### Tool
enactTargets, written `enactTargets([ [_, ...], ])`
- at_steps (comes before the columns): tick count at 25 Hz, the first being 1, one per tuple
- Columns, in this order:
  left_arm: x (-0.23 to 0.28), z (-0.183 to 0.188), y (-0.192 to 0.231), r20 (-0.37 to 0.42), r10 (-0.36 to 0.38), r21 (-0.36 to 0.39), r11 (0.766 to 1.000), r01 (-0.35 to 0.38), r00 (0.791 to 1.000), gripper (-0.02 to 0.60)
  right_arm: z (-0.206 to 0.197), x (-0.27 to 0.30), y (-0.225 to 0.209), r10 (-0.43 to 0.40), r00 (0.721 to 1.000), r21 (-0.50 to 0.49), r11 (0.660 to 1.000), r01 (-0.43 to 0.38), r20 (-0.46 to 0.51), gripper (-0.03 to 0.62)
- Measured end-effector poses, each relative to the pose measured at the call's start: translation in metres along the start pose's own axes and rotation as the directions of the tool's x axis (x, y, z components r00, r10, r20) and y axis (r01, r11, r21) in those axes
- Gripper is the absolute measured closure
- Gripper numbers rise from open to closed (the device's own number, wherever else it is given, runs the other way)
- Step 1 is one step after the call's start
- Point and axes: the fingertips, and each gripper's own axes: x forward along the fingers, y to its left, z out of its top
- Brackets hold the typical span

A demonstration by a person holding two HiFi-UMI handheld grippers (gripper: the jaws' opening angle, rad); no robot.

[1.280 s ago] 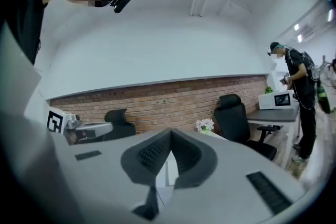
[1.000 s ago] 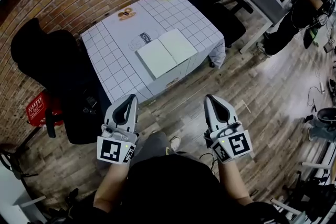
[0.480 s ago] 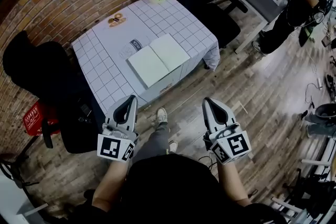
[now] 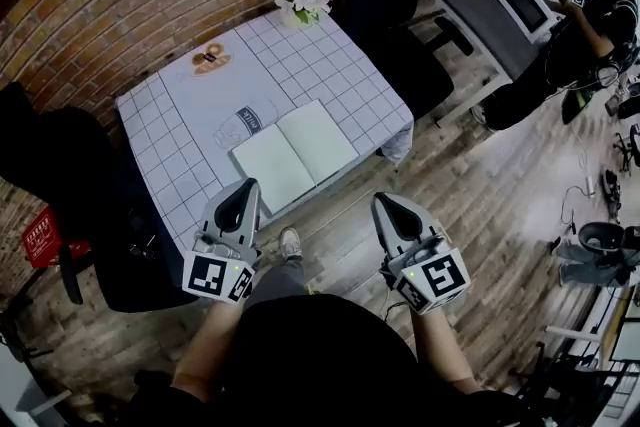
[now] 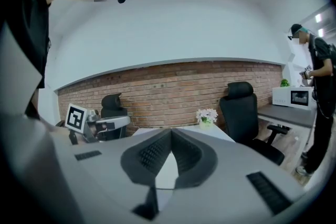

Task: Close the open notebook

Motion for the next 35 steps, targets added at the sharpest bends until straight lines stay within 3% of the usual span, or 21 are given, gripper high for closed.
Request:
enactTargets([
  [9, 0.046, -0.011, 0.053, -0.003, 0.001, -0.063, 0.998, -0.001, 1.0, 0.557, 0.013, 0.077, -0.015, 0.034, 0.997, 0.0, 0.999, -0.035, -0.067, 0.58],
  [15, 0.048, -0.022, 0.072, -0.022, 0.054, -0.095, 0.994, -0.055, 0.998, 0.557, 0.01, 0.103, -0.022, 0.06, 0.993, -0.018, 0.998, -0.062, -0.098, 0.58],
  [20, 0.049, -0.02, 0.076, -0.024, 0.113, -0.079, 0.99, -0.115, 0.993, 0.557, 0.012, 0.124, -0.034, 0.109, 0.991, -0.032, 0.993, -0.112, -0.077, 0.58],
  [24, 0.049, -0.017, 0.075, -0.031, 0.176, -0.079, 0.981, -0.178, 0.984, 0.557, 0.015, 0.136, -0.044, 0.153, 0.986, 0.014, 0.988, -0.153, -0.066, 0.58],
  [29, 0.058, -0.012, 0.066, -0.054, 0.237, -0.064, 0.969, -0.24, 0.97, 0.558, 0.023, 0.153, -0.063, 0.21, 0.975, -0.023, 0.977, -0.213, -0.076, 0.58],
  [35, 0.058, -0.047, 0.063, -0.134, 0.315, -0.082, 0.942, -0.327, 0.94, 0.557, -0.001, 0.167, -0.089, 0.257, 0.96, -0.03, 0.965, -0.262, -0.113, 0.58],
])
